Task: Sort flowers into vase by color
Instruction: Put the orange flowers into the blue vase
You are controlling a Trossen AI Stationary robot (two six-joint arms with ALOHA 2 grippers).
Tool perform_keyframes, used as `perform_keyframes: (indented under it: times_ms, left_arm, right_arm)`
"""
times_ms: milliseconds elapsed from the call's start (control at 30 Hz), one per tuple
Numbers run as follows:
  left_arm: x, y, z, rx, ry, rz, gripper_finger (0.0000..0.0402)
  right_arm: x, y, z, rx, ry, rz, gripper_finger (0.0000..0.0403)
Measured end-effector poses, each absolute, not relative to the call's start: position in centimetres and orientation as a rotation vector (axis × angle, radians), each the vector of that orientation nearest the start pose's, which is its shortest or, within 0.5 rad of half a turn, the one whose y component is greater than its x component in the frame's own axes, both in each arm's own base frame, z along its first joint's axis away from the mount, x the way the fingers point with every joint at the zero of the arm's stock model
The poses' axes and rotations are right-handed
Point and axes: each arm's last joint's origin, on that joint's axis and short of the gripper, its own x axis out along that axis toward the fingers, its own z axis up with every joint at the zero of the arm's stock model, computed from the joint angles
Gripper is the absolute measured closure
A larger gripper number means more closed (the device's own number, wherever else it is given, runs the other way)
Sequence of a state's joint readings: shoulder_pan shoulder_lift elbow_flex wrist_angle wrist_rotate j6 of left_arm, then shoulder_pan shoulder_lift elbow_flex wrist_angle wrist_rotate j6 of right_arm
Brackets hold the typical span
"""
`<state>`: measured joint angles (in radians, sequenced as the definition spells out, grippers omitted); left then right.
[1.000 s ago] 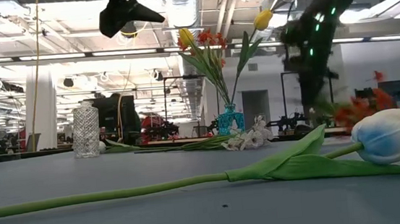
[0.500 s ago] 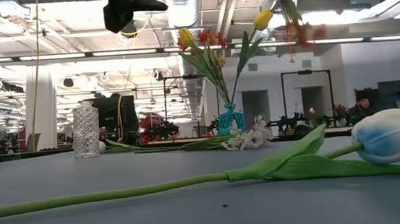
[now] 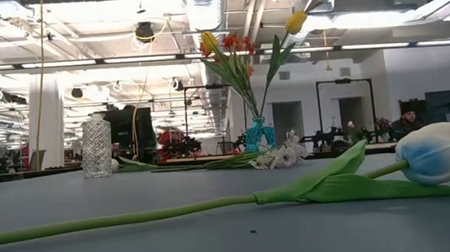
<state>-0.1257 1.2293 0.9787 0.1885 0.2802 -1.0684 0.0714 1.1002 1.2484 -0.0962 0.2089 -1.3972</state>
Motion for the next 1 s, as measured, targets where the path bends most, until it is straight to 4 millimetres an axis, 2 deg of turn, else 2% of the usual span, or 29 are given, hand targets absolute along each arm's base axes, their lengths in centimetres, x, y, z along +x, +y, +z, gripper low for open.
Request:
perform_keyframes:
  times_ms: [200,433,600,767,1000]
  left_arm:
    - [27.4,-4.5,36.4,-1.111,0.146,-0.520,0.0188]
    - [27.5,-4.4,36.3,-1.180,0.152,-0.479,0.0188]
    - [27.5,-4.4,36.0,-1.183,0.167,-0.449,0.0188]
    - [27.7,-4.1,35.0,-1.172,0.221,-0.344,0.0188]
    - [27.8,-3.3,34.9,-1.124,0.197,-0.297,0.0189]
  right_arm:
    - [27.6,3.4,41.3,-1.572,0.151,-0.083,0.0364]
    - [31.2,4.7,39.9,-1.779,0.276,-0.074,0.0364]
    - [32.6,4.9,39.2,-1.806,0.296,-0.052,0.0365]
    - [33.8,5.2,38.8,-1.817,0.302,-0.025,0.0365]
    - [33.8,5.4,39.2,-1.838,0.277,-0.020,0.0366]
